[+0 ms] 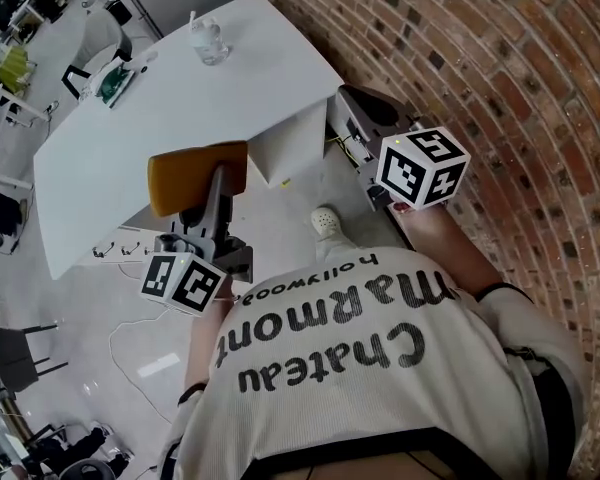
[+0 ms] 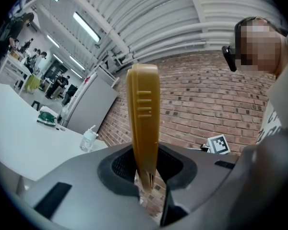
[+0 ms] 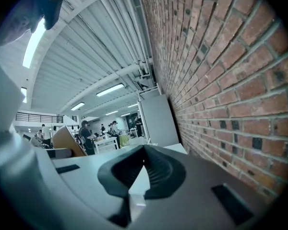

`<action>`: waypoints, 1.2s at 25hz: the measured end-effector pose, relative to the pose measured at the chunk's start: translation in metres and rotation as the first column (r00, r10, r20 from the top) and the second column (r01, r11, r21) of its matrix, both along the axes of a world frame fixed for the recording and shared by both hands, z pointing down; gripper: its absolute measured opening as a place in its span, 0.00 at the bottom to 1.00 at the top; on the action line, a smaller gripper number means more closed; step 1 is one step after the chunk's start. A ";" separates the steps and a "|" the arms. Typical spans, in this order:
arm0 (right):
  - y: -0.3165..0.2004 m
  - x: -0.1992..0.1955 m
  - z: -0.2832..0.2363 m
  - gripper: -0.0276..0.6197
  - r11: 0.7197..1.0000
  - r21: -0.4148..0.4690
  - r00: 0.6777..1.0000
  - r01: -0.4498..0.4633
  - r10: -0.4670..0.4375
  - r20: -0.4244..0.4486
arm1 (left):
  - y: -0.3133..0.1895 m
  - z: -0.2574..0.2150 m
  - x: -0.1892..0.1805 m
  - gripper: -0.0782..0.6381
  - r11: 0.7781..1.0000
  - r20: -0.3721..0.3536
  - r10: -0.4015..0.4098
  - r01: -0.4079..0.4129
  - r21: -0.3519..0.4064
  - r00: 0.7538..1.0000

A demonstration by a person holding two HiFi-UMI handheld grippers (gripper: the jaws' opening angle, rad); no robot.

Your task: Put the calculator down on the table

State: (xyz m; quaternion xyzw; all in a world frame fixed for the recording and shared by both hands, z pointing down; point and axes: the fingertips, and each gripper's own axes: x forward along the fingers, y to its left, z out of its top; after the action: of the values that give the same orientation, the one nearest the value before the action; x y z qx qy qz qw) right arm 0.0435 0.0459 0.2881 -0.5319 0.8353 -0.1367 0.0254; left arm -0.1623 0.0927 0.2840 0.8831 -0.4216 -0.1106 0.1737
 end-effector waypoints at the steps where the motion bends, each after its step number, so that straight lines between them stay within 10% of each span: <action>1: -0.005 0.001 0.001 0.05 1.000 -0.002 1.000 0.000 0.000 0.004 | -0.004 0.001 0.000 0.23 1.000 0.001 -0.003 0.003 -0.001 1.000; 30: -0.204 0.032 -0.007 0.05 0.996 0.014 0.995 0.090 -0.090 0.041 | -0.179 -0.018 0.037 0.23 0.996 -0.007 -0.081 0.081 0.027 0.997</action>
State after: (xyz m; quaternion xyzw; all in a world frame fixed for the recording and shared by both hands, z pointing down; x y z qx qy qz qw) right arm 0.0754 -0.1581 0.2815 -0.4906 0.8585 -0.1436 0.0399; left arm -0.1256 -0.0866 0.2665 0.8672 -0.4551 -0.1259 0.1581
